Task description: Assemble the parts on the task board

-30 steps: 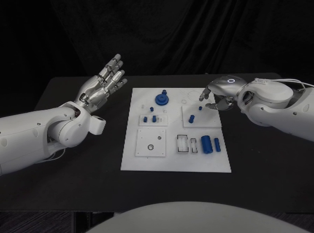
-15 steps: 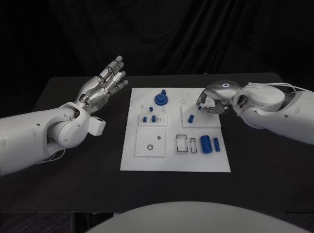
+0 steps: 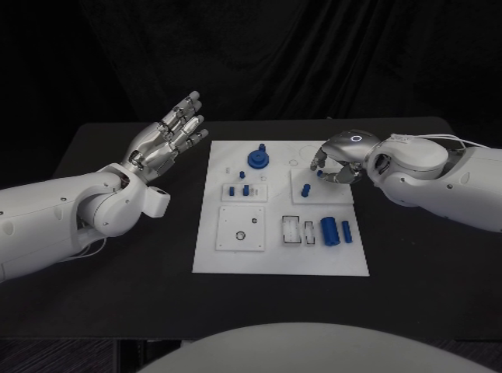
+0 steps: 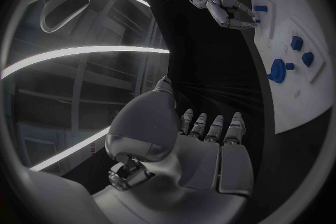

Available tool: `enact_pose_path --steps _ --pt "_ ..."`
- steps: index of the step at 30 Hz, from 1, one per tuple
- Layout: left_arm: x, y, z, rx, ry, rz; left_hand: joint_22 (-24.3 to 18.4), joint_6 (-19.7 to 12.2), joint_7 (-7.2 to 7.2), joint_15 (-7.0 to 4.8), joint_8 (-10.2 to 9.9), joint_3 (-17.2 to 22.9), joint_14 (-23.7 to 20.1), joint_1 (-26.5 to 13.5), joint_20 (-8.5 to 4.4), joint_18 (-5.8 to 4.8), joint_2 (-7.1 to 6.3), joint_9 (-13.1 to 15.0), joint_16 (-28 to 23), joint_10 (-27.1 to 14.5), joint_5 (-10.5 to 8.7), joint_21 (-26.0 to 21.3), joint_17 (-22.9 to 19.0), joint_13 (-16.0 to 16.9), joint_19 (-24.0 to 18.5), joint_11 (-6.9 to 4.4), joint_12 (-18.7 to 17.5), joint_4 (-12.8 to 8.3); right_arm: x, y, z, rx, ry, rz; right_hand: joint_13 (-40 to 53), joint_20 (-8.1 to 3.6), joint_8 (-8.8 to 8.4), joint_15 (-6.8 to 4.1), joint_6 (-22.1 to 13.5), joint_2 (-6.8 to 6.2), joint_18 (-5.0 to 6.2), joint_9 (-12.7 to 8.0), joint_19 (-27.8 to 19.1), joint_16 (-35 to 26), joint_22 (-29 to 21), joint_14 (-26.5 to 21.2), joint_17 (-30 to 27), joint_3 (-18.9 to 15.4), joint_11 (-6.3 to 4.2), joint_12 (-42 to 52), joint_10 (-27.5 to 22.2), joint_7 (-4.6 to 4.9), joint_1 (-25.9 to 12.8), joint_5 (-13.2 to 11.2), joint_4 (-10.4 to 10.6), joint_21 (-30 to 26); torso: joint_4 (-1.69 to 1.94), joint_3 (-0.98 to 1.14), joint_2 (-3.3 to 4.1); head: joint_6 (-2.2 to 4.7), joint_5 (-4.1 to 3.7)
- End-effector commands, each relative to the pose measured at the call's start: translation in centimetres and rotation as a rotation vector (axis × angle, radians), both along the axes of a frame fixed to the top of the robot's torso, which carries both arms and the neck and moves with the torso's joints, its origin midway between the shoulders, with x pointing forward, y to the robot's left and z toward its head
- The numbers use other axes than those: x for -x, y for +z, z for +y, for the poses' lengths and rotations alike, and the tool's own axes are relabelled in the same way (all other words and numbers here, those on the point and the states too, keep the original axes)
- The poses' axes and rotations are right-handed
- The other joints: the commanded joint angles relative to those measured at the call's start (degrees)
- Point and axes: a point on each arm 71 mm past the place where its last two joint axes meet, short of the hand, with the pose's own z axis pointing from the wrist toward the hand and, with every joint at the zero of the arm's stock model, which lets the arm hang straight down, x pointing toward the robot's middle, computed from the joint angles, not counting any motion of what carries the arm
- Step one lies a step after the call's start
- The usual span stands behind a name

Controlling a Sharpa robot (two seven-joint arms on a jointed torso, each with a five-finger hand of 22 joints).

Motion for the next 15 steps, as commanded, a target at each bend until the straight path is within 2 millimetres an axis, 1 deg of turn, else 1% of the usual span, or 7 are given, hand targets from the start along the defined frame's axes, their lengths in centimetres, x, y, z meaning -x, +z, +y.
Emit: enact_pose_path --steps 1,2,6,10,13,15 --pt "0.18 0.35 -0.16 0.046 -0.024 -0.042 0.07 0.09 0.44 0.48 0.13 -0.35 0.13 0.79 0.58 0.43 0.2 0.06 -0.21 0.06 0.52 0.08 -0.05 0.06 0.09 0.58 0.38 -0.12 -0.08 -0.17 -0.01 0.0 0.004 -0.012 -0.26 -0.02 0.36 0.03 0.76 0.53 -0.24 0.08 0.53 -0.03 8.88 0.83 -0.01 0.48 0.03 -0.36 0.68 0.04 0.32 0.1 0.0 -0.01 -0.18 0.07 0.02 -0.01 0.13" --pt "0.18 0.33 -0.16 0.046 -0.025 -0.041 0.13 0.11 0.52 0.6 0.13 -0.34 0.13 1.17 0.74 0.44 0.29 0.06 -0.21 0.08 1.09 0.1 -0.05 0.07 0.13 0.77 0.41 -0.21 -0.14 -0.25 0.03 0.0 0.004 -0.012 -0.38 -0.03 0.44 0.02 0.94 0.57 -0.23 0.12 0.52 -0.03 8.88 0.83 -0.03 0.58 -0.01 -0.39 0.88 0.03 0.4 0.1 -0.09 -0.03 -0.18 0.08 0.03 -0.01 0.1" --pt "0.15 0.29 -0.21 0.046 -0.029 -0.037 0.2 0.28 0.76 0.76 0.16 -0.33 0.13 1.61 0.94 0.45 0.42 0.09 -0.21 0.12 1.76 0.13 -0.05 0.09 0.17 1.03 0.52 -0.33 -0.29 -0.48 0.12 0.002 0.004 -0.01 -0.92 -0.12 1.28 -0.1 2.62 0.7 -0.21 0.64 0.48 -0.07 8.86 0.79 -0.12 0.97 -0.18 -0.42 2.09 0.11 0.71 0.05 -0.63 -0.15 -0.08 0.06 0.05 -0.01 0.0" --pt "0.16 0.25 -0.32 0.047 -0.035 -0.033 0.38 0.57 1.12 0.94 0.22 -0.31 0.13 2.21 1.15 0.48 0.59 0.13 -0.21 0.15 2.64 0.17 -0.05 0.1 0.26 1.31 0.58 -0.52 -0.38 -0.73 0.2 0.005 0.006 -0.005 -1.24 -0.23 1.94 -0.22 3.79 0.83 -0.21 1.17 0.48 -0.08 8.87 0.78 -0.15 1.22 -0.35 -0.38 3.0 0.36 1.08 0.02 -1.27 -0.16 -0.05 0.05 0.04 -0.01 0.15" --pt "0.16 0.22 -0.32 0.047 -0.036 -0.031 0.51 0.66 1.28 1.02 0.23 -0.32 0.13 2.56 1.29 0.5 0.63 0.14 -0.21 0.16 3.23 0.21 -0.05 0.11 0.32 1.42 0.61 -0.67 -0.42 -0.88 0.17 0.009 0.005 0.0 -1.31 -0.26 2.01 -0.25 3.91 0.84 -0.21 1.28 0.48 -0.1 8.87 0.76 -0.19 1.27 -0.42 -0.34 3.27 0.41 1.18 0.02 -1.45 -0.15 0.02 0.01 0.02 -0.01 0.13" --pt "0.16 0.19 -0.28 0.046 -0.036 -0.03 0.58 0.7 1.33 1.06 0.24 -0.33 0.13 2.67 1.34 0.5 0.64 0.15 -0.21 0.16 3.38 0.22 -0.05 0.11 0.35 1.46 0.61 -0.71 -0.46 -0.96 0.12 0.012 0.003 0.003 -1.33 -0.27 2.03 -0.26 3.94 0.83 -0.21 1.31 0.48 -0.12 8.88 0.75 -0.22 1.28 -0.43 -0.34 3.32 0.44 1.2 0.02 -1.5 -0.14 -0.02 -0.01 0.0 -0.01 0.18"
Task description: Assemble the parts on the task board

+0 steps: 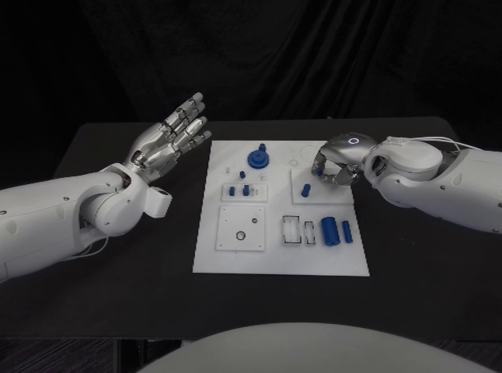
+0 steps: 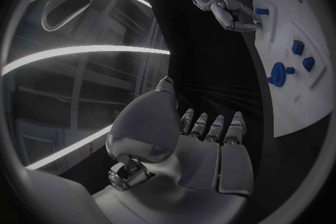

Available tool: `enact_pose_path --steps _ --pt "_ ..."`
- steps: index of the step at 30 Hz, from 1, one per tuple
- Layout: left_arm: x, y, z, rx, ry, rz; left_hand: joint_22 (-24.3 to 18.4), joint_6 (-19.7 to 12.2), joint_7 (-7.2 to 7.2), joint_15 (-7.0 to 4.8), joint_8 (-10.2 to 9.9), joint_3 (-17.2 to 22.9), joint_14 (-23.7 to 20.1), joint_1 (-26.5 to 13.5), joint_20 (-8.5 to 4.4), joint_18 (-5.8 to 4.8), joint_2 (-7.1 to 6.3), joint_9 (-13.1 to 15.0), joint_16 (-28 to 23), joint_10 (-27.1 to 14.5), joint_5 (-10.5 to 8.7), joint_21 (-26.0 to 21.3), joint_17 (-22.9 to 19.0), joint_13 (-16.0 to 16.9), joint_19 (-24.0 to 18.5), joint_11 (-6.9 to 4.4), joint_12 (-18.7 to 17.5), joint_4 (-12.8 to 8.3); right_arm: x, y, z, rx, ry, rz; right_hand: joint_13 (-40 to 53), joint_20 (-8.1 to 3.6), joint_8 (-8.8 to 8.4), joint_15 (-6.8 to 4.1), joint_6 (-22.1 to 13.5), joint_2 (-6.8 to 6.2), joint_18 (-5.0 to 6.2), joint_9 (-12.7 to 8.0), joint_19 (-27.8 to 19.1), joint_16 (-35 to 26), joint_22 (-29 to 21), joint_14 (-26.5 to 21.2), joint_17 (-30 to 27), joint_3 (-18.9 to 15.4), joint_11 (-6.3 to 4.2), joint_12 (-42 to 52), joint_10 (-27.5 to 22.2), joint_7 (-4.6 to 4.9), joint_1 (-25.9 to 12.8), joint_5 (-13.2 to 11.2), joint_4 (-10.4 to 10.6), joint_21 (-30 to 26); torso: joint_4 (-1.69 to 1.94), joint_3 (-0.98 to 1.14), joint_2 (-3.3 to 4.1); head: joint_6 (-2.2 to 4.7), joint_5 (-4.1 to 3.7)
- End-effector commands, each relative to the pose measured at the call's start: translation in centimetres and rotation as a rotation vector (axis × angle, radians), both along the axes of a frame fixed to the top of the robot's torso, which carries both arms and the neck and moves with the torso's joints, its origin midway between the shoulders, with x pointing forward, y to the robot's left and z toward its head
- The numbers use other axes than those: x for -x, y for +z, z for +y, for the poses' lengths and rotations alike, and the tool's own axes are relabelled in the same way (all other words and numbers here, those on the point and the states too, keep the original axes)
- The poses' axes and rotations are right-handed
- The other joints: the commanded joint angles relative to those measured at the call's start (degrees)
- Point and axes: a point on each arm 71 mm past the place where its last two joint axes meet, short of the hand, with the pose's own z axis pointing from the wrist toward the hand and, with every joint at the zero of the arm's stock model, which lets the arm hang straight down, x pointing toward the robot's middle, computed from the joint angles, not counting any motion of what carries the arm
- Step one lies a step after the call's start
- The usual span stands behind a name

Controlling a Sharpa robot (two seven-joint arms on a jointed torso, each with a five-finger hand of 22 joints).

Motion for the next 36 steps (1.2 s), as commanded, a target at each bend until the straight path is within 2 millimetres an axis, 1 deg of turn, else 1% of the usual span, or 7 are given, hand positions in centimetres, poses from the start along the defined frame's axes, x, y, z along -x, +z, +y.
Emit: enact_pose_path --steps 1,6,10,13,20,25,36 --pt "0.15 0.27 -0.06 0.039 -0.018 -0.035 0.19 0.23 0.45 0.44 0.25 -0.02 -0.02 0.72 0.55 0.51 0.02 0.09 -0.21 -0.03 0.64 0.24 -0.06 0.06 -0.04 0.5 0.42 -0.45 -0.05 -0.13 -0.07 0.005 0.002 -0.005 -0.1 -0.06 0.32 -0.06 0.34 0.06 -0.2 0.12 0.26 -0.15 8.87 0.52 -0.11 0.04 0.16 -0.11 0.5 -0.03 0.42 0.02 -0.27 -0.18 -0.01 -0.07 -0.03 -0.01 0.1" --pt "0.13 0.2 -0.08 0.039 -0.021 -0.031 0.39 0.48 0.8 0.58 0.3 0.08 -0.02 1.24 0.72 0.54 0.36 0.13 -0.21 -0.01 1.74 0.31 -0.06 0.07 0.08 0.7 0.47 -0.65 -0.18 -0.31 -0.11 0.008 0.001 -0.003 -0.23 -0.13 0.38 -0.13 0.42 0.11 -0.18 0.32 0.19 -0.21 8.84 0.47 -0.18 0.12 0.06 -0.04 1.01 0.52 0.49 0.01 -0.56 -0.32 0.02 -0.09 -0.02 -0.01 0.25" --pt "0.13 0.14 -0.16 0.039 -0.024 -0.029 0.48 0.76 0.98 0.65 0.35 0.09 -0.02 1.4 0.77 0.54 0.43 0.18 -0.21 0.0 1.98 0.33 -0.06 0.07 0.13 0.78 0.49 -0.72 -0.25 -0.4 -0.06 0.007 0.005 -0.004 -0.48 -0.37 0.87 -0.48 1.24 0.39 -0.18 0.86 0.22 -0.21 8.87 0.46 -0.2 0.33 -0.54 0.02 1.8 1.81 0.67 0.0 -1.09 -0.24 0.1 -0.13 0.02 -0.01 0.35" --pt "0.13 0.1 -0.18 0.039 -0.025 -0.027 0.63 1.04 1.27 0.73 0.42 0.08 0.04 1.57 0.89 0.55 0.47 0.22 -0.18 0.04 2.18 0.37 -0.03 0.09 0.2 0.91 0.58 -0.8 -0.28 -0.43 0.0 0.006 0.009 -0.005 -0.62 -0.59 1.26 -0.7 1.91 0.62 -0.19 1.26 0.25 -0.19 8.9 0.48 -0.18 0.47 -0.8 0.18 2.63 2.24 0.86 -0.01 -1.49 -0.14 0.02 -0.14 0.01 -0.01 0.46" --pt "0.12 0.03 -0.12 0.037 -0.023 -0.024 0.91 1.46 1.85 1.0 0.51 0.07 0.17 2.0 1.32 0.56 0.64 0.27 -0.11 0.12 2.92 0.46 0.03 0.12 0.39 1.24 0.73 -1.04 -0.36 -0.4 0.03 -0.001 0.015 -0.014 -0.97 -0.82 1.97 -0.85 3.15 1.4 -0.1 2.07 -0.04 -1.02 8.73 0.06 -1.25 1.04 -0.86 0.32 4.35 2.56 1.98 0.0 -2.76 -0.82 -0.05 -0.13 -0.05 -0.01 0.72" --pt "0.12 -0.02 -0.15 0.036 -0.025 -0.021 1.14 1.62 2.18 1.23 0.53 0.26 0.26 2.91 1.61 0.56 0.94 0.29 -0.07 0.18 4.71 0.55 0.06 0.15 0.6 1.61 0.84 -1.8 -0.46 -0.36 -0.01 -0.005 0.016 -0.021 -1.12 -0.86 2.22 -0.88 3.63 1.81 -0.07 2.41 -0.11 -1.3 8.69 -0.04 -1.59 1.26 -0.88 0.38 5.23 2.64 2.57 -0.01 -3.38 -1.01 0.04 -0.11 -0.03 -0.01 0.7" --pt "0.11 -0.13 -0.08 0.033 -0.026 -0.015 1.69 1.91 2.48 1.41 0.58 0.44 0.45 3.62 1.78 0.56 1.32 0.33 0.02 0.29 6.41 0.72 0.13 0.2 0.95 1.94 1.07 -2.52 -0.42 -0.2 -0.11 -0.017 0.018 -0.037 -1.17 -0.88 2.29 -0.88 3.77 1.84 -0.07 2.51 -0.11 -1.41 8.69 -0.07 -1.72 1.22 -0.84 0.39 5.52 2.69 2.59 -0.04 -3.48 -1.02 -0.01 -0.08 -0.01 -0.01 1.0"
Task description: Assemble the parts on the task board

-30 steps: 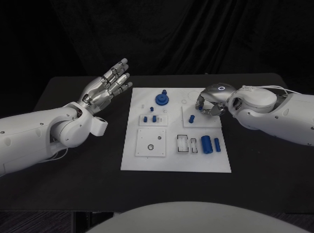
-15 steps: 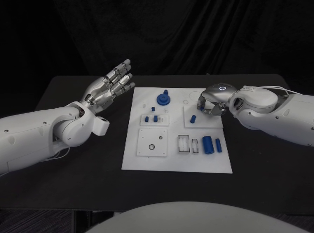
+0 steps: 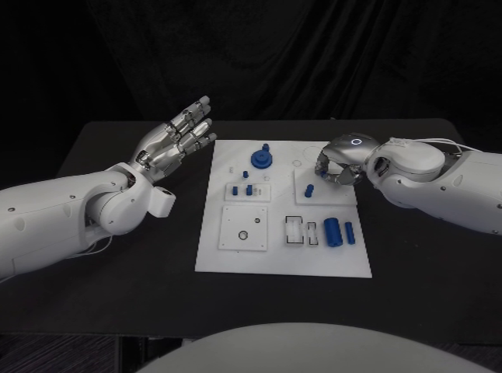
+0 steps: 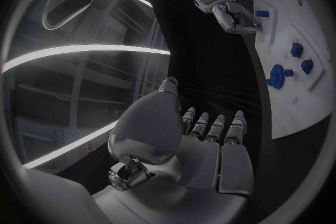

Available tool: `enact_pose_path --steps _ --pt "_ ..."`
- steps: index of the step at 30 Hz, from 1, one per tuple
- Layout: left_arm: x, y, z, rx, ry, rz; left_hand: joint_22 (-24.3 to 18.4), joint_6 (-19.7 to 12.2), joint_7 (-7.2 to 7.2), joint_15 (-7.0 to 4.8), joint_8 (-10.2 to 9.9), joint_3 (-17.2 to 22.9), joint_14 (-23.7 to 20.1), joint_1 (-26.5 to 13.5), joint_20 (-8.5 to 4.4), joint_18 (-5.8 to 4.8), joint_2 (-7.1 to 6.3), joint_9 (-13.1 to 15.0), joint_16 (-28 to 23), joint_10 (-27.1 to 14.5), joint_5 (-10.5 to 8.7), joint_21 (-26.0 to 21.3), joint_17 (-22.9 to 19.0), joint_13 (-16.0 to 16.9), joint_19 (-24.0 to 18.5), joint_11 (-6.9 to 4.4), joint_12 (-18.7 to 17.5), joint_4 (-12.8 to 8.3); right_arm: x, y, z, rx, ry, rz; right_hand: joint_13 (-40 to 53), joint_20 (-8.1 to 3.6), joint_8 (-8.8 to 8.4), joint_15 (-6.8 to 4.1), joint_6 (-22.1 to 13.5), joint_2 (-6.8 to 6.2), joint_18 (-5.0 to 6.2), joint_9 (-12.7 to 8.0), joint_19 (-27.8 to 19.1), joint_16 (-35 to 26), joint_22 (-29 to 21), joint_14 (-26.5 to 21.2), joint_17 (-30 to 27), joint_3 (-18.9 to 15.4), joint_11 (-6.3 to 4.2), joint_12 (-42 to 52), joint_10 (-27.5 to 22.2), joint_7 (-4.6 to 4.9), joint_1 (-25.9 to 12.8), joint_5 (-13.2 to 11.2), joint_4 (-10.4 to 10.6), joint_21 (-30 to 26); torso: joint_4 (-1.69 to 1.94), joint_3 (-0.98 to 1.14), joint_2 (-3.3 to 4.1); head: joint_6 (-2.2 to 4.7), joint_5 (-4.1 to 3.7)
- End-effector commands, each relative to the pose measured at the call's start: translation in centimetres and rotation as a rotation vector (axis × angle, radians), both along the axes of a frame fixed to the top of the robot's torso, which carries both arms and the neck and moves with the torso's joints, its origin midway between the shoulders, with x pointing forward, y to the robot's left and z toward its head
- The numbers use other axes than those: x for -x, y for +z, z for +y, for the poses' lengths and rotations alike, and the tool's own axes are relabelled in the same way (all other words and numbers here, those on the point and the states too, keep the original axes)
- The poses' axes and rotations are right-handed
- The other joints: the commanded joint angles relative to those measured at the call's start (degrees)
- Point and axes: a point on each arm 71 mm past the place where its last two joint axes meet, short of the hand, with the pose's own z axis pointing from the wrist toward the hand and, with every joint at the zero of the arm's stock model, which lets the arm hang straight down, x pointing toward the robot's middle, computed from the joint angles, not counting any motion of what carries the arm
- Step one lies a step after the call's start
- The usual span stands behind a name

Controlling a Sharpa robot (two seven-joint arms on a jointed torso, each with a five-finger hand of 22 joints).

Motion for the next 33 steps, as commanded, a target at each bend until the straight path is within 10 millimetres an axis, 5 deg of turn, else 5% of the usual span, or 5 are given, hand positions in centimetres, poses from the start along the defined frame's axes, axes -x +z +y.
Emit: enact_pose_path --steps 1,14,33 --pt "0.1 0.2 0.0 0.028 -0.013 -0.024 0.12 0.17 0.38 0.41 0.36 0.05 -0.16 0.64 0.17 0.58 -0.16 0.1 0.03 0.1 0.34 0.29 0.09 0.05 0.18 0.53 0.21 -0.41 0.1 0.2 -0.1 -0.014 0.001 -0.031 -0.1 -0.37 0.17 -0.46 0.41 -0.2 -0.08 0.09 -0.01 -0.21 8.65 -0.07 -0.05 -0.06 -0.01 0.35 0.44 0.13 0.53 0.0 -0.31 -0.36 -0.04 0.02 0.02 -0.01 0.31" --pt "0.1 0.1 0.2 0.024 -0.01 -0.019 0.66 0.25 0.62 0.55 0.38 0.13 -0.04 0.9 0.29 0.6 0.0 0.11 0.09 0.15 0.68 0.48 0.13 0.07 0.52 0.79 0.31 -0.68 0.5 1.1 -0.2 -0.038 0.004 -0.059 -0.18 -0.36 0.12 -0.43 0.37 -0.28 -0.11 0.13 0.05 -0.16 8.69 -0.02 0.02 -0.17 0.07 0.28 0.59 0.21 0.35 -0.02 -0.26 -0.2 -0.14 0.0 -0.03 -0.01 0.69" --pt "0.0 -0.1 0.2 0.013 -0.015 0.0 0.1 0.42 1.28 0.25 0.41 0.3 -0.21 1.27 0.05 0.54 0.44 0.13 0.0 0.18 0.81 0.38 0.06 0.09 0.45 0.91 0.41 -0.96 1.5 5.5 1.2 -0.088 0.053 -0.132 -0.4 -0.32 -0.12 -0.34 0.13 -0.27 -0.19 0.11 0.2 -0.13 8.77 0.07 0.1 -0.15 0.27 0.06 0.86 0.47 0.23 0.02 -0.21 0.12 -0.14 0.0 0.04 -0.01 0.78"
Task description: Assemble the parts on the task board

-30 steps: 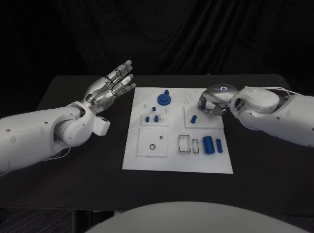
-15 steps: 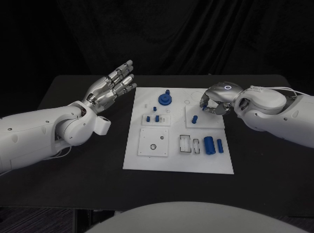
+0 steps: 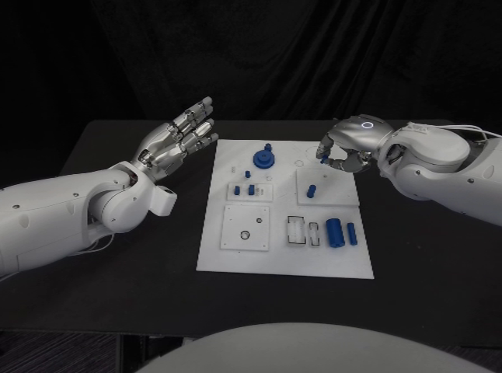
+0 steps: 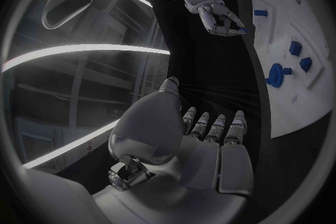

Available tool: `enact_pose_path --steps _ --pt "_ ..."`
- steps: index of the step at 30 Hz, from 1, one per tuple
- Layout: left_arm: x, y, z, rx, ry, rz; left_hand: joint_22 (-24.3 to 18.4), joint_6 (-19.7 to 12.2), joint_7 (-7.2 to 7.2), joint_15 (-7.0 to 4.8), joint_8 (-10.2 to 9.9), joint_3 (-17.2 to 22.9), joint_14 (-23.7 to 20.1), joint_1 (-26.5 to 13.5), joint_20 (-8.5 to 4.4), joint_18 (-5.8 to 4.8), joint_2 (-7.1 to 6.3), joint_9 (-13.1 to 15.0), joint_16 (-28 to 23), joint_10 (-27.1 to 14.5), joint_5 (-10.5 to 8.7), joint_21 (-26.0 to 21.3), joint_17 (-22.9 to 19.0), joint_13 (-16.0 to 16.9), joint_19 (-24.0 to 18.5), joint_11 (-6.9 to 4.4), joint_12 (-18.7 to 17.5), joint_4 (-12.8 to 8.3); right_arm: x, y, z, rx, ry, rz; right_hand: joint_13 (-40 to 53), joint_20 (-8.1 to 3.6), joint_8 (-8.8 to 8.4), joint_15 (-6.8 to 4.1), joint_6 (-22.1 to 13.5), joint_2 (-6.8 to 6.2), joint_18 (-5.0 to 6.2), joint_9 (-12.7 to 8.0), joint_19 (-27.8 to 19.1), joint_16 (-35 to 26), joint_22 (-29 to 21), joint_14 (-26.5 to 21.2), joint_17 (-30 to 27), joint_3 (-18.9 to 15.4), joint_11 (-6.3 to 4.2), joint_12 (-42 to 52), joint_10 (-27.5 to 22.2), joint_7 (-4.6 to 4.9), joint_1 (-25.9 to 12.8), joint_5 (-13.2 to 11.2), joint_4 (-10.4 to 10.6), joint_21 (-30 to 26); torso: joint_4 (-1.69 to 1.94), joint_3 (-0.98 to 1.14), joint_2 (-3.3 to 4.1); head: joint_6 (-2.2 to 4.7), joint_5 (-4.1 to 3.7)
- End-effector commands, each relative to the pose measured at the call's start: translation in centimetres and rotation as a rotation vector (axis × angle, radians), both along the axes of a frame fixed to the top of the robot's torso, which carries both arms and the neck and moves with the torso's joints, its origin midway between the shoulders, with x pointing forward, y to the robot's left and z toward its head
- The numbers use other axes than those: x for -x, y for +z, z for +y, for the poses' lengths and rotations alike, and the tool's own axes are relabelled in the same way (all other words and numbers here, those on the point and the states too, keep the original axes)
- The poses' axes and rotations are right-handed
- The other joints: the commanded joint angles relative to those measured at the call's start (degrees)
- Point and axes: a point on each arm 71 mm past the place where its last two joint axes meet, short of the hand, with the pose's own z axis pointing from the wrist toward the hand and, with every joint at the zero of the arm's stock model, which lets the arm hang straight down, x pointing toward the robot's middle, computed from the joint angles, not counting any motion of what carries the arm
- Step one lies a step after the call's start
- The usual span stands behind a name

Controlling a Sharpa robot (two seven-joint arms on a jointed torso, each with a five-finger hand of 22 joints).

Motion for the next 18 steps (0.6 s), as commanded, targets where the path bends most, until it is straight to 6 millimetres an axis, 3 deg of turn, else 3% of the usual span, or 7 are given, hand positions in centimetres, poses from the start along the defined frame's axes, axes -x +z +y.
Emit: enact_pose_path --steps 1,5,11,18 --pt "0.1 0.0 -0.1 0.015 -0.016 -0.003 -0.15 0.06 0.49 -0.2 0.2 0.15 -0.23 0.55 -0.19 0.54 0.14 0.05 -0.01 -0.01 0.35 0.13 -0.02 0.05 0.21 0.32 0.19 -0.35 0.5 0.7 0.6 -0.022 0.002 -0.03 -0.09 -0.32 -0.15 -0.34 -0.07 -0.26 -0.19 0.09 0.21 -0.13 8.79 0.07 0.17 -0.15 -0.14 0.06 0.45 0.27 0.24 0.03 -0.21 0.12 -0.03 0.07 0.01 -0.01 0.07" --pt "0.1 0.0 -0.1 0.014 -0.017 -0.002 -0.22 0.06 0.52 -0.27 0.2 0.15 -0.25 0.57 -0.24 0.54 0.17 0.05 -0.02 -0.01 0.35 0.1 -0.02 0.06 0.18 0.32 0.2 -0.36 2.2 1.3 2.4 -0.042 0.06 -0.015 -0.15 -0.3 -0.18 -0.29 -0.03 -0.31 -0.26 0.1 0.39 0.1 8.89 0.23 0.48 -0.14 -0.03 0.03 0.62 0.4 0.26 0.03 -0.25 0.54 0.17 -0.01 0.03 -0.01 0.08" --pt "0.1 -0.1 -0.1 0.013 -0.021 0.004 -0.37 0.16 0.64 -0.46 0.23 0.17 -0.29 0.62 -0.37 0.53 0.29 0.07 -0.04 -0.02 0.36 0.05 -0.04 0.06 0.11 0.31 0.21 -0.38 4.6 1.6 5.3 -0.062 0.151 0.013 -0.37 -0.26 -0.32 -0.27 0.01 -0.43 -0.52 0.1 1.08 1.28 9.26 1.01 1.99 -0.02 0.0 -0.2 0.89 0.48 0.55 0.04 -0.56 1.98 -0.01 0.05 0.08 -0.01 0.47" --pt "0.0 -0.3 -0.3 0.009 -0.025 0.013 -0.5 0.2 0.68 -0.56 0.24 0.19 -0.34 0.66 -0.42 0.52 0.39 0.07 -0.06 -0.03 0.35 0.01 -0.06 0.05 0.05 0.26 0.22 -0.39 5.9 1.2 8.7 -0.053 0.237 0.054 -0.45 -0.23 -0.23 -0.19 0.46 -0.43 -0.56 0.21 1.29 1.55 9.31 1.28 2.28 -0.13 0.12 -0.1 1.66 0.69 0.43 0.0 -0.6 2.27 -0.01 0.01 0.07 -0.01 0.22"
